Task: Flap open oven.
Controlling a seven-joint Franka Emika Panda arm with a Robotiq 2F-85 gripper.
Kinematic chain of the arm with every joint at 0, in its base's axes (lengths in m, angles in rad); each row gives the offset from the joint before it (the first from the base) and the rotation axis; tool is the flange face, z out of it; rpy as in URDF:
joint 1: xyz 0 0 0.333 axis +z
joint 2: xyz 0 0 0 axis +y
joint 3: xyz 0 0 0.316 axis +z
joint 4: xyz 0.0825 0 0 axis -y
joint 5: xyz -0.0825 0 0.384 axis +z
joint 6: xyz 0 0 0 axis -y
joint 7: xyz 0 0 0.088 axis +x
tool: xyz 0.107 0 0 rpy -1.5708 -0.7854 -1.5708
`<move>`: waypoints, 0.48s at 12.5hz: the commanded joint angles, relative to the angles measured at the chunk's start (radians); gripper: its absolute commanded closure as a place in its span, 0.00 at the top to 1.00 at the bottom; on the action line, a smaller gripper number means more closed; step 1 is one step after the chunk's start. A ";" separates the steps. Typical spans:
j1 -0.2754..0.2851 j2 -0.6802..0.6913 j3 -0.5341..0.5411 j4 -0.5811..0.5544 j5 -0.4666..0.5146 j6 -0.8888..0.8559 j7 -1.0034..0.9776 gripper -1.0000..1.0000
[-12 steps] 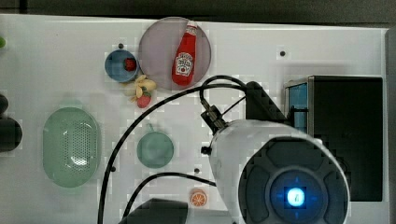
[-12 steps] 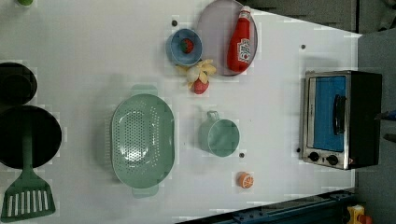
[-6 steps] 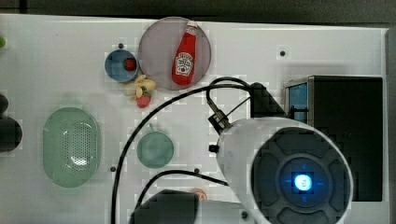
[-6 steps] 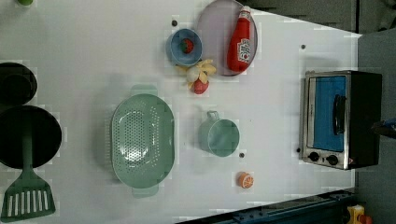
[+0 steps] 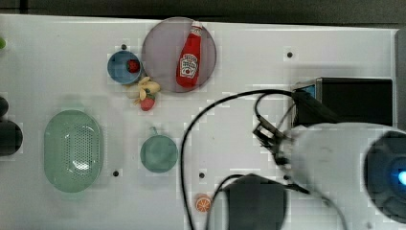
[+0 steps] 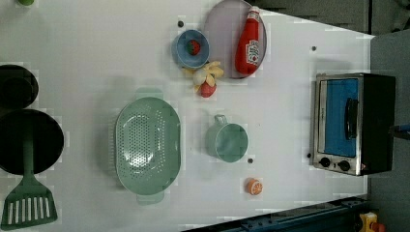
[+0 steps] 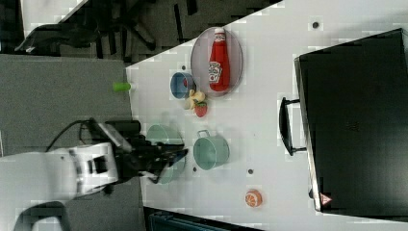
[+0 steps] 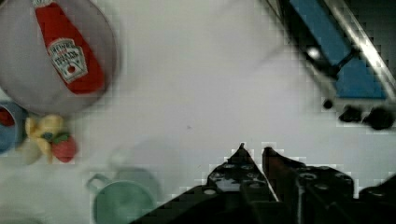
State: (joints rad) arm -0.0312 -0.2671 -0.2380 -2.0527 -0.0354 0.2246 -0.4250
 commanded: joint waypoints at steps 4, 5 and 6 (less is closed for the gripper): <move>-0.048 0.120 -0.149 -0.086 0.002 0.241 -0.743 0.17; -0.049 0.146 -0.167 -0.095 0.001 0.286 -0.777 0.17; -0.050 0.174 -0.183 -0.105 0.002 0.326 -0.784 0.17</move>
State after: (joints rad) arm -0.0814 -0.0894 -0.4146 -2.1387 -0.0387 0.5371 -1.0615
